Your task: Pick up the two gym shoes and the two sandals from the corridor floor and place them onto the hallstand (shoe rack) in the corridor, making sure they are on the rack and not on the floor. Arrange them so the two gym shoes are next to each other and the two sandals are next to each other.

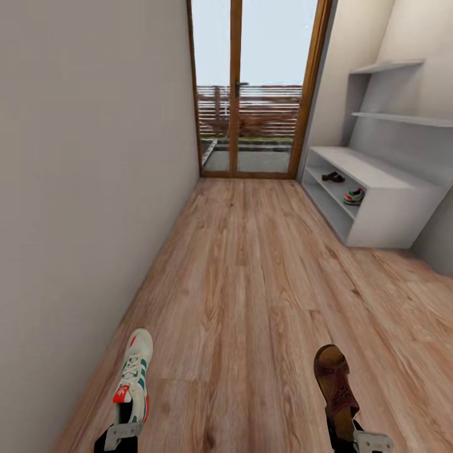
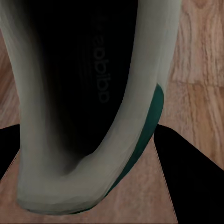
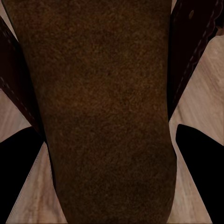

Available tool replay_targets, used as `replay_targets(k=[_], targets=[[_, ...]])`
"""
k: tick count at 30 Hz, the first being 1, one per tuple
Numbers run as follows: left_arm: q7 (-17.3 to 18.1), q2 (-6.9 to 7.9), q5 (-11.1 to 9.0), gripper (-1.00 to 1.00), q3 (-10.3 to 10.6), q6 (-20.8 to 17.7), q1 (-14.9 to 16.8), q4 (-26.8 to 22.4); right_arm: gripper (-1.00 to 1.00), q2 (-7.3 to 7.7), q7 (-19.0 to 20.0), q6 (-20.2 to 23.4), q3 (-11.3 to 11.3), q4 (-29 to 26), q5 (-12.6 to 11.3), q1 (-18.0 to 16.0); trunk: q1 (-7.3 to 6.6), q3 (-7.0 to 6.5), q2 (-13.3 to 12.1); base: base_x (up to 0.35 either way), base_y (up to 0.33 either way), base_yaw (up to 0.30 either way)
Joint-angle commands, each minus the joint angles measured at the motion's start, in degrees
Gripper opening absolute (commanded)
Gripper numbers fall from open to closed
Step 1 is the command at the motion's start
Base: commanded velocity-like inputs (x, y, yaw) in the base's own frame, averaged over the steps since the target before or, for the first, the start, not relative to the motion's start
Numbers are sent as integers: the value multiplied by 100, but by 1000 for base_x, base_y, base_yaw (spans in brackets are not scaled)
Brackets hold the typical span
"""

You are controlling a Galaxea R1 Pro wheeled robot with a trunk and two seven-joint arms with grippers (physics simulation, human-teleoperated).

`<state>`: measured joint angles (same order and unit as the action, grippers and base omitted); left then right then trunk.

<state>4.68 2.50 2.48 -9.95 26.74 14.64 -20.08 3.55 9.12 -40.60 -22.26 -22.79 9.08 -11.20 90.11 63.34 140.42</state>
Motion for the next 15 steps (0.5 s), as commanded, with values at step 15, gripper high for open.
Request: replay_targets(k=[15], targets=[[59,-4,23,-100,-51,17,4,-3,-100,-4,28,-23,-50,3,50,-5,2,4,2,340,0,0]])
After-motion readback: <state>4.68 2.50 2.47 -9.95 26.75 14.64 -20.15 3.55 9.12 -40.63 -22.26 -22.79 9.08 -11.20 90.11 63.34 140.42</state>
